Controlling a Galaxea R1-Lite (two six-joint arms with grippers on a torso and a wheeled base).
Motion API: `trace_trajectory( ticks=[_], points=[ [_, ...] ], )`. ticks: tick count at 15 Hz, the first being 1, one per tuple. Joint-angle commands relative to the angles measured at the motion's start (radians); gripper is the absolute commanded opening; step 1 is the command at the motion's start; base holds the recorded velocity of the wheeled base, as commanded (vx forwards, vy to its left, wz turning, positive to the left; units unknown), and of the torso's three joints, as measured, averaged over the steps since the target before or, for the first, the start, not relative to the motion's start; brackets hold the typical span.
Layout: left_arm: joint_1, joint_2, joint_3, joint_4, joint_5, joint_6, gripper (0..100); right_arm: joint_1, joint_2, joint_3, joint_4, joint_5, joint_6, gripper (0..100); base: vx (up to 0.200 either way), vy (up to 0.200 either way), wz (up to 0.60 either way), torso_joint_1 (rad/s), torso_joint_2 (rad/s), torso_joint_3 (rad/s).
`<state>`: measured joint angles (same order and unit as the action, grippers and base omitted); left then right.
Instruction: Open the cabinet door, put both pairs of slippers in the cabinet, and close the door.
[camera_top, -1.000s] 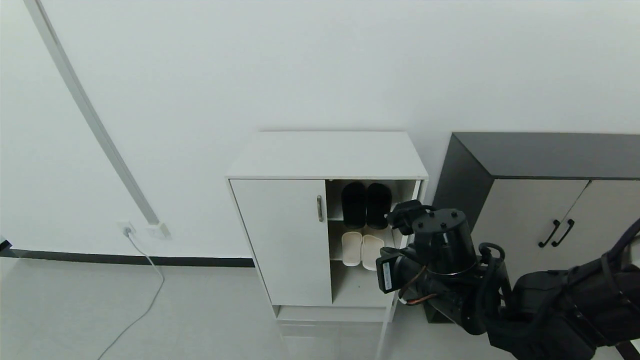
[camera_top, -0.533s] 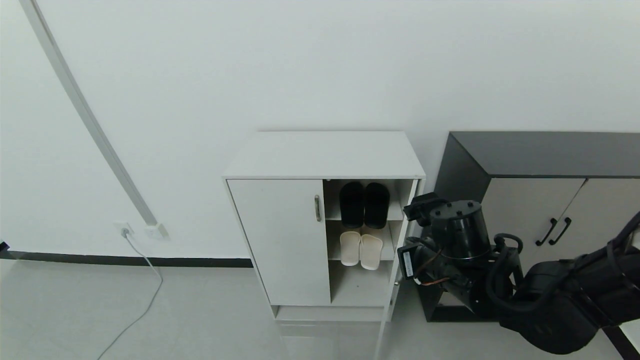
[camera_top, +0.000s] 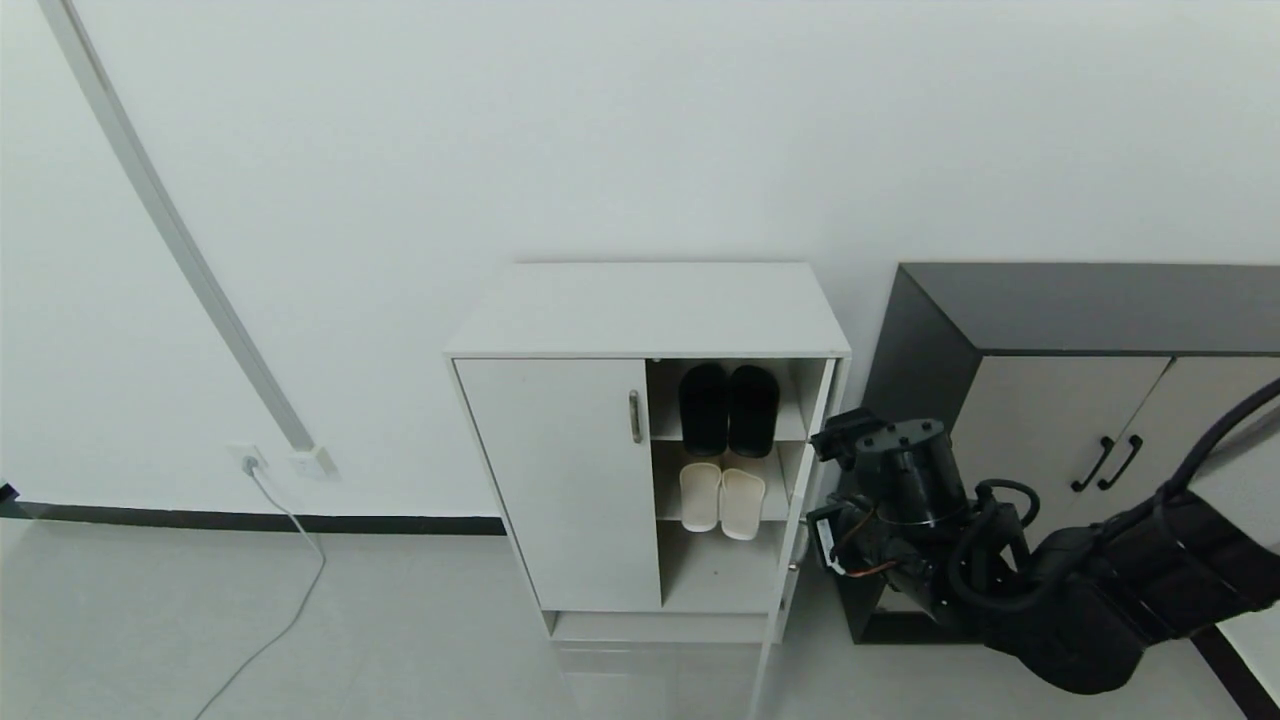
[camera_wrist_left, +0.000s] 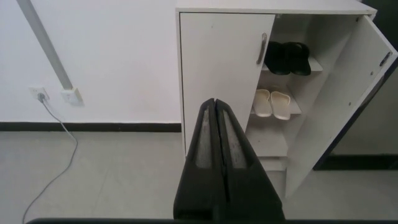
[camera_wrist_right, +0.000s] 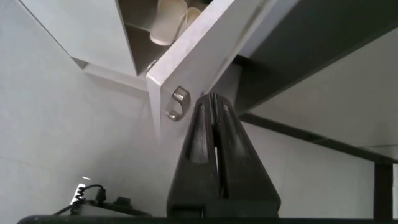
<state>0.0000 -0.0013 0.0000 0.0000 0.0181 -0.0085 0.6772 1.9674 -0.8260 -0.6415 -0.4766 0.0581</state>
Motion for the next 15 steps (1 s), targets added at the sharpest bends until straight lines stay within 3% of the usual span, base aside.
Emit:
trace_trajectory(
  ticks=[1,6,7,15],
  points=[
    [0.0,0.001,0.0,0.0,0.0,-0.001,0,-0.005,0.082,-0.035,-0.024,0.006,0.005,0,0.0,0.0,0.0,0.0,0.0,0.0],
    [0.0,0.001,0.0,0.0,0.0,-0.001,0,-0.013,0.269,-0.145,-0.328,0.018,0.006,0,0.0,0.0,0.0,0.0,0.0,0.0],
    [0.0,0.001,0.0,0.0,0.0,-0.001,0,-0.011,0.269,-0.145,-0.363,0.061,0.031,0,0.0,0.0,0.0,0.0,0.0,0.0],
    [0.0,0.001,0.0,0.0,0.002,-0.001,0,-0.013,0.134,0.011,-0.388,0.273,0.082,0,0.0,0.0,0.0,0.0,0.0,0.0]
  ],
)
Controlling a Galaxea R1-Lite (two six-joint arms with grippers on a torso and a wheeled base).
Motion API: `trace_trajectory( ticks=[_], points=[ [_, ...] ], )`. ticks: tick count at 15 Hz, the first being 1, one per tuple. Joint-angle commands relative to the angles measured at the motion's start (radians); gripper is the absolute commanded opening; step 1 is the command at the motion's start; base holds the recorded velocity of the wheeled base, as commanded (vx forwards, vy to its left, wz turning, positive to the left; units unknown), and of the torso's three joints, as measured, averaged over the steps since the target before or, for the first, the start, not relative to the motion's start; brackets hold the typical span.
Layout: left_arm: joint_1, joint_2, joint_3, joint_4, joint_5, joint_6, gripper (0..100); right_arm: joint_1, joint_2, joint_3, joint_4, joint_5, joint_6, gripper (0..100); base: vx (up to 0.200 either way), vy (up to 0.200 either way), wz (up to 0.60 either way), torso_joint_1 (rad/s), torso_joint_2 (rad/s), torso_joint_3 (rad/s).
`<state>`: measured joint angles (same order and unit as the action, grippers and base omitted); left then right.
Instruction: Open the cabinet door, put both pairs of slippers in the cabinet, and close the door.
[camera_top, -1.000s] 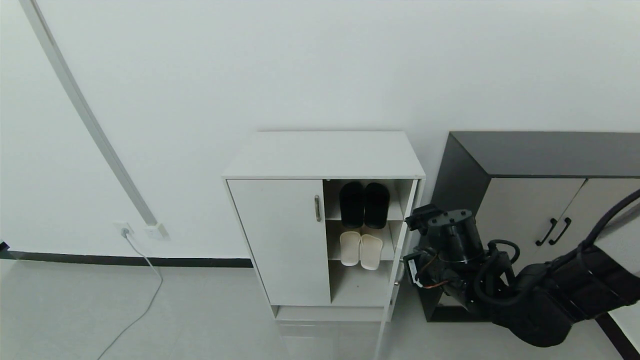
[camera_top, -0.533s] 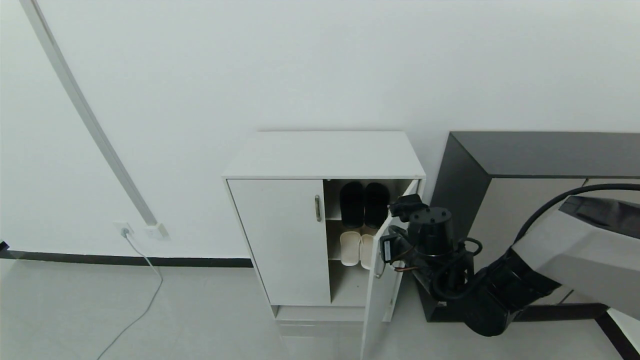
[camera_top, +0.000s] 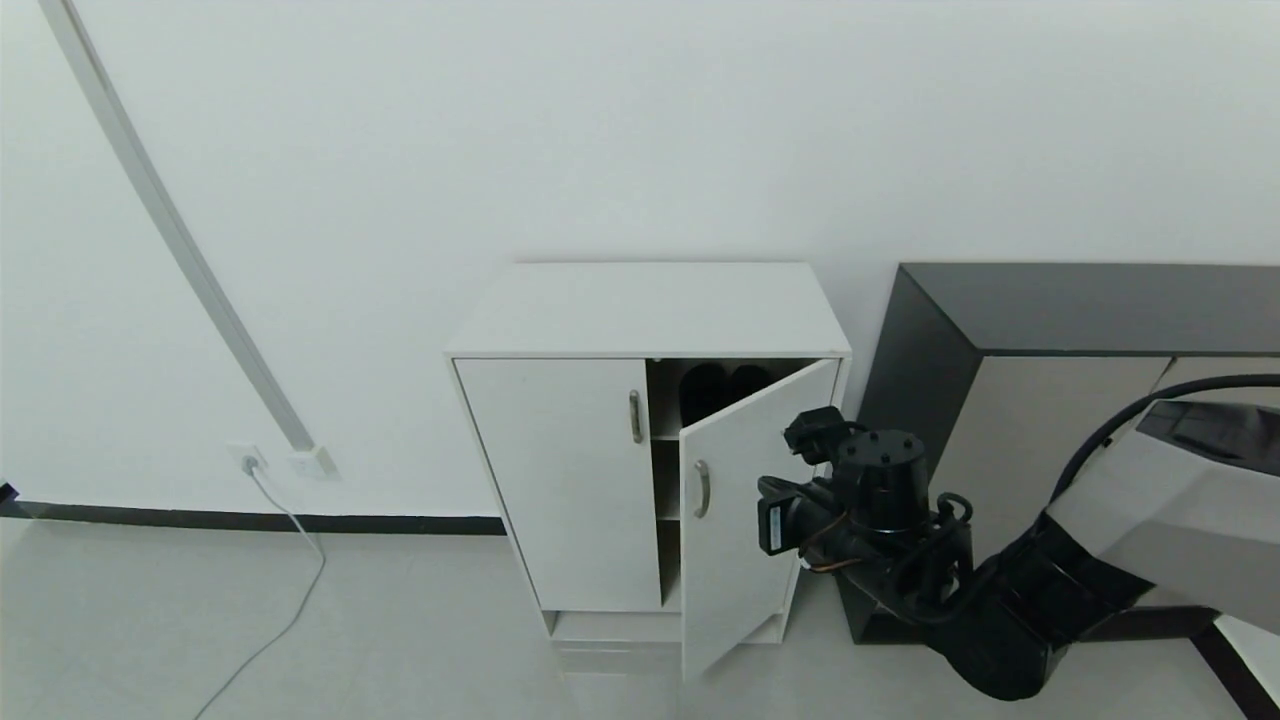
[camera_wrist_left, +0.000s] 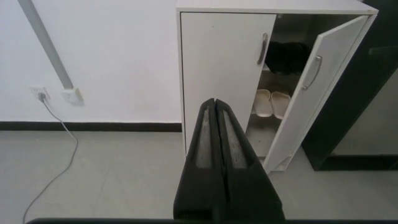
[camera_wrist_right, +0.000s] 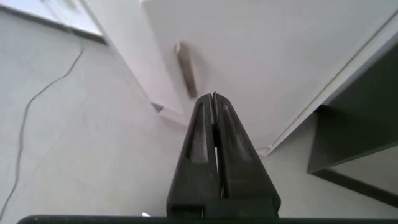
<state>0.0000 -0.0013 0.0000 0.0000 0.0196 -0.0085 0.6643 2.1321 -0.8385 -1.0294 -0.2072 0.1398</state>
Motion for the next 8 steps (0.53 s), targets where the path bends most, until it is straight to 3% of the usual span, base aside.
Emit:
trace_trajectory(
  ticks=[1,3,8],
  points=[
    [0.0,0.001,0.0,0.0,0.0,0.001,0,0.0,-0.034,0.035,-0.001,0.006,0.0,0,0.0,0.0,0.0,0.0,0.0,0.0],
    [0.0,0.001,0.0,0.0,-0.001,0.001,0,0.0,-0.04,0.072,-0.023,0.051,0.0,0,0.0,0.0,0.0,0.0,0.0,0.0],
    [0.0,0.001,0.0,0.0,-0.003,0.004,0,0.0,-0.044,0.104,-0.051,0.075,-0.002,0,0.2,0.0,0.0,-0.001,0.0,0.003]
  ],
)
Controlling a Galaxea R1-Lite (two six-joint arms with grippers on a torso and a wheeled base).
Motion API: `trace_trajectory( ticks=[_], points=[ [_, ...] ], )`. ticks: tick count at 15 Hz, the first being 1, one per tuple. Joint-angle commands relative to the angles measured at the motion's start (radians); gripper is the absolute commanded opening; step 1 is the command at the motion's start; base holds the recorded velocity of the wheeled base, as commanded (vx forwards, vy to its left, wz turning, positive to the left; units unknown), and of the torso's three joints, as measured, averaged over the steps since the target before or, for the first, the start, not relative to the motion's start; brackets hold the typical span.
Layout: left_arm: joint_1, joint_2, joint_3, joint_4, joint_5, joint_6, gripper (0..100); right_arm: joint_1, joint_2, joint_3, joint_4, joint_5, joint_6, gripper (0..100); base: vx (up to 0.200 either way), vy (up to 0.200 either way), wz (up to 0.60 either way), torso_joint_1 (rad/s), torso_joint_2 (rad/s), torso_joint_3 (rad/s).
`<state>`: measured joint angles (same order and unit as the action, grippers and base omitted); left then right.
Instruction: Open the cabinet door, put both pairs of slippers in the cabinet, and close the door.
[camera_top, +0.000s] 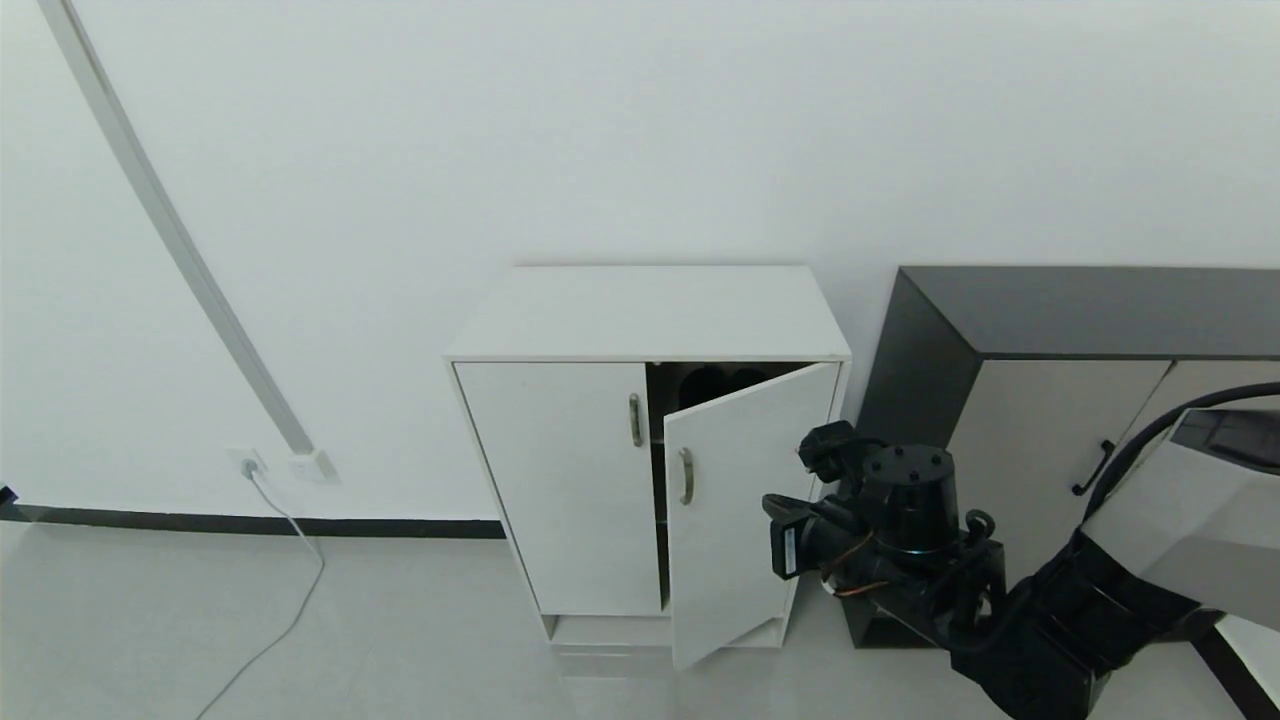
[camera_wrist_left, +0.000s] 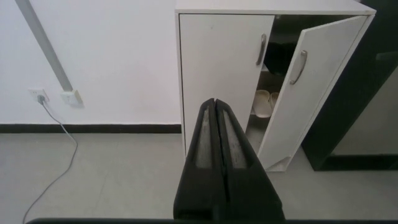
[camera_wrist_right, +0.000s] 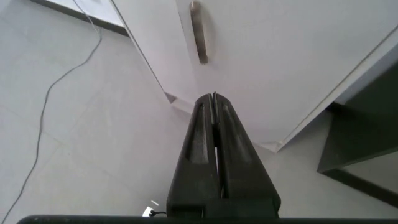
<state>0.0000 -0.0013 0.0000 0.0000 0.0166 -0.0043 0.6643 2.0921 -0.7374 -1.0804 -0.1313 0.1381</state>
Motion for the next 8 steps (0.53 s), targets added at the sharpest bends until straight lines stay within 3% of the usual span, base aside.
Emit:
trace_trajectory(
  ticks=[1,7,8],
  points=[
    [0.0,0.001,0.0,0.0,0.0,0.0,0,0.001,-0.004,0.004,0.001,-0.001,0.0,0,0.2,0.0,0.0,-0.012,-0.01,0.007],
    [0.0,0.001,0.0,0.0,0.0,0.0,0,0.001,0.005,0.009,0.002,-0.001,-0.002,0,0.2,0.0,0.0,0.008,0.0,0.003],
    [0.002,0.001,0.0,0.0,0.0,0.0,0,0.001,0.009,0.009,0.002,-0.001,-0.002,0,0.0,0.0,0.0,0.0,0.0,0.0]
  ],
)
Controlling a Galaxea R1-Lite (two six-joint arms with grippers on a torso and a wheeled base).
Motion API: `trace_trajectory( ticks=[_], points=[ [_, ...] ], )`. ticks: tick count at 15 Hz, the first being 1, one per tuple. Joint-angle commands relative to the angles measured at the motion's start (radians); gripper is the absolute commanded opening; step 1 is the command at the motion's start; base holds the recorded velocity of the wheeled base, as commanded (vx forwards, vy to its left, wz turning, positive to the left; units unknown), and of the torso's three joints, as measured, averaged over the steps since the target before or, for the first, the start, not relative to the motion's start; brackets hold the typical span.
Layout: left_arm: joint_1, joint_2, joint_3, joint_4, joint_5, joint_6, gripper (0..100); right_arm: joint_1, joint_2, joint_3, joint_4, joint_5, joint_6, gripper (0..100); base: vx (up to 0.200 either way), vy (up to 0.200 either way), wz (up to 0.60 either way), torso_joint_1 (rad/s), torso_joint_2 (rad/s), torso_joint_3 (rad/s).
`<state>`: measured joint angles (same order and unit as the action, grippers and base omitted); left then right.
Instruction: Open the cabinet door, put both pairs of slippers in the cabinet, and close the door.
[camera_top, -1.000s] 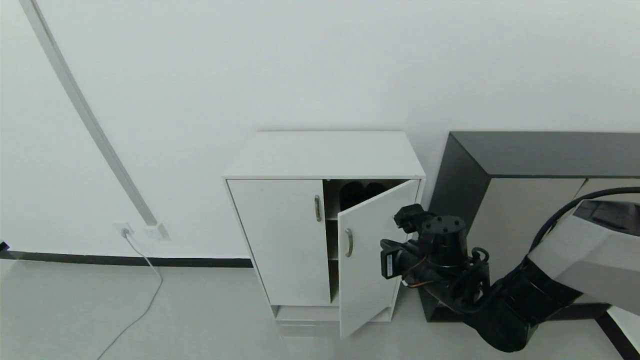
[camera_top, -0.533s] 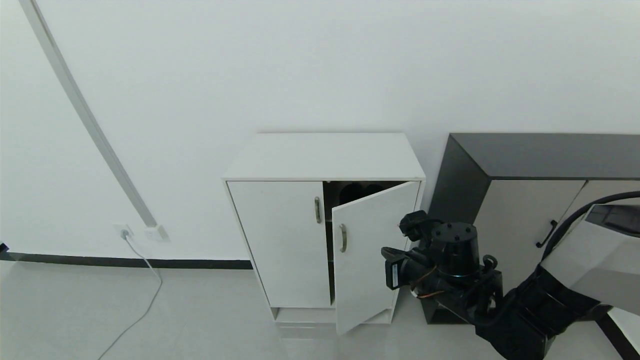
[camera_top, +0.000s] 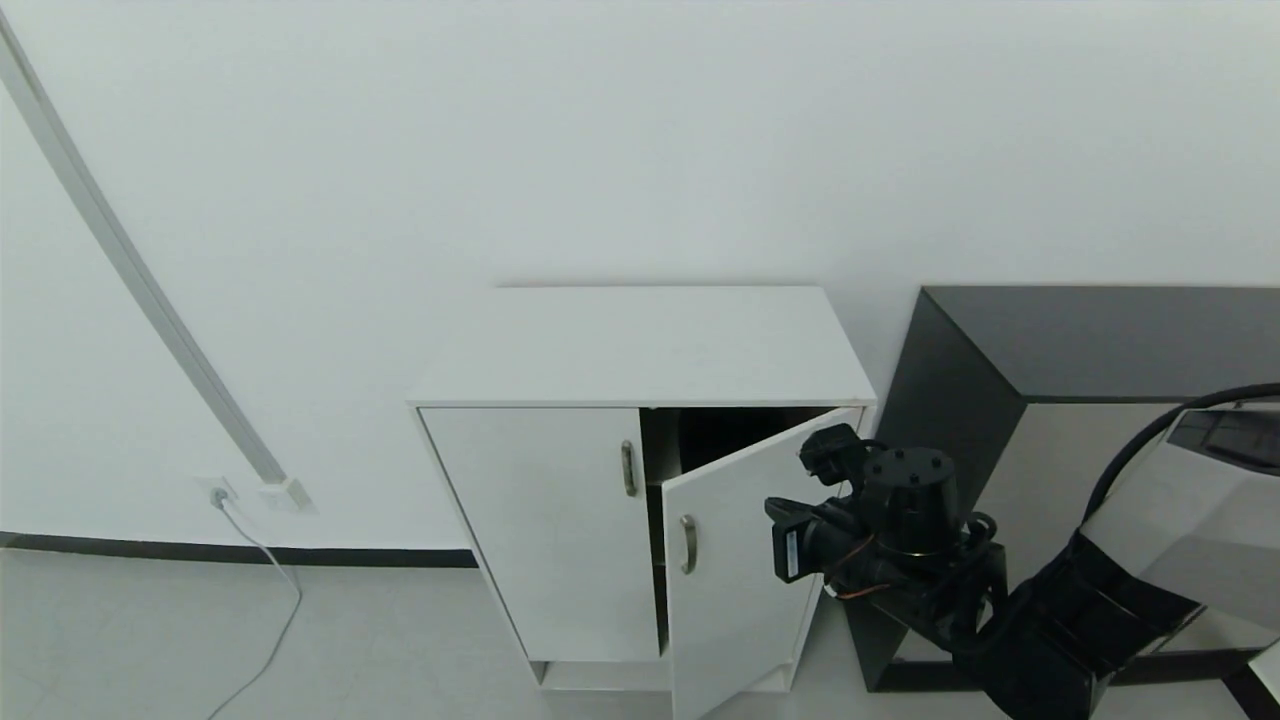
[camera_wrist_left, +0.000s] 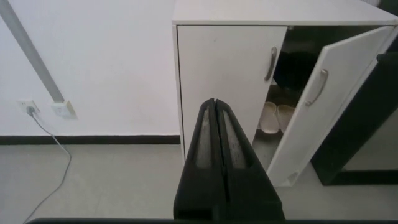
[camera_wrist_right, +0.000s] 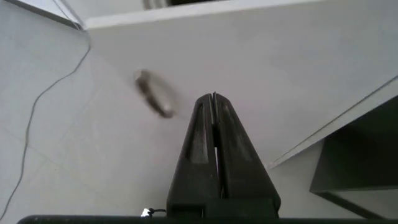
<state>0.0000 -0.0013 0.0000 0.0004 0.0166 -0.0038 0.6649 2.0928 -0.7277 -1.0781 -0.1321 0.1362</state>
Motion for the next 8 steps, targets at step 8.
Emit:
trace_trajectory(
  ticks=[8],
  points=[
    [0.0,0.001,0.0,0.0,0.0,-0.001,0,-0.004,0.05,-0.052,0.001,0.0,0.0,0,0.0,0.0,0.0,0.0,0.0,0.0]
  ],
)
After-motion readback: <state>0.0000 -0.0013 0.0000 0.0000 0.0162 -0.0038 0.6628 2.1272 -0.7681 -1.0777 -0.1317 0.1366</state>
